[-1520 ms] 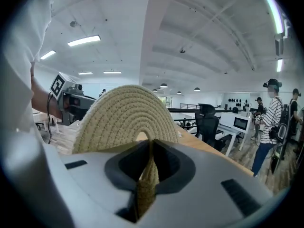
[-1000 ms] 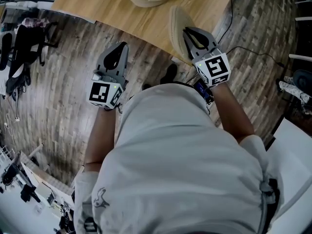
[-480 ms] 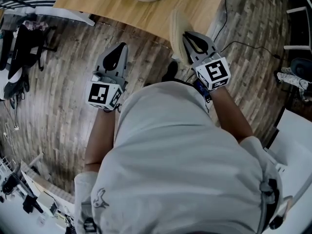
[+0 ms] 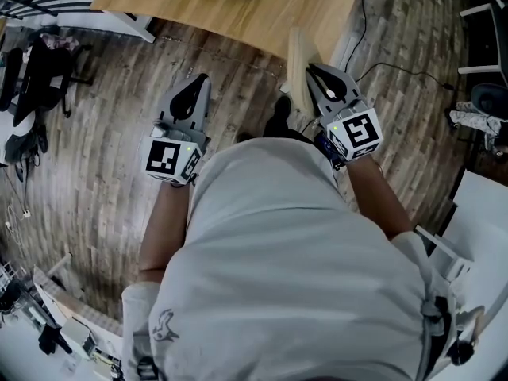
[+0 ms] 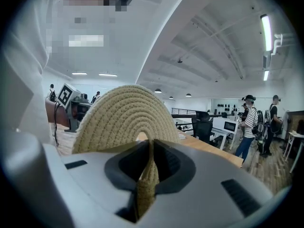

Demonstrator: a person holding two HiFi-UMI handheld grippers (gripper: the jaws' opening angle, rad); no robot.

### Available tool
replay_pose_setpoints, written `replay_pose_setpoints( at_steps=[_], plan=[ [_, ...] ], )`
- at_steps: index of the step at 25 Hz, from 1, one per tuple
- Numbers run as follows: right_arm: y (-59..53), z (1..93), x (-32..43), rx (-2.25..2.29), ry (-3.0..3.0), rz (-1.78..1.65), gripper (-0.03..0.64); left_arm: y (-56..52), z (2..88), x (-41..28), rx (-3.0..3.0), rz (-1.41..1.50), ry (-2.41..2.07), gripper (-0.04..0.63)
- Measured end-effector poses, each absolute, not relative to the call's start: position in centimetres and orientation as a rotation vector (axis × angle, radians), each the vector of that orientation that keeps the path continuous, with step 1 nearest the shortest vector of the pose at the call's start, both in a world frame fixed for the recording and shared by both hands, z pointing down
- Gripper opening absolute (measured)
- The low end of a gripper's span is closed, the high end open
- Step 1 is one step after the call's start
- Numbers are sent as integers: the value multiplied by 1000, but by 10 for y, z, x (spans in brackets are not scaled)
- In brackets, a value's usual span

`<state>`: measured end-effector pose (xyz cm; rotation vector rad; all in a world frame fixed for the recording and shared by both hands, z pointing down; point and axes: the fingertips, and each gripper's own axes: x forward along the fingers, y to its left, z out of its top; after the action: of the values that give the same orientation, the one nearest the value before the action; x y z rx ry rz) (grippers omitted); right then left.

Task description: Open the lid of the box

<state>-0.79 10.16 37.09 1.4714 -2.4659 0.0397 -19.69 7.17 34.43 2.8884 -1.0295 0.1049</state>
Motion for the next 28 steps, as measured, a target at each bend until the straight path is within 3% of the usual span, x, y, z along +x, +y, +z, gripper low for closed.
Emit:
replay_pose_setpoints(
  at_steps=[28],
  plan=[
    [146,360,-23,1506,-2476,16,37,106,343,-206,2923,118,-987,8]
  ],
)
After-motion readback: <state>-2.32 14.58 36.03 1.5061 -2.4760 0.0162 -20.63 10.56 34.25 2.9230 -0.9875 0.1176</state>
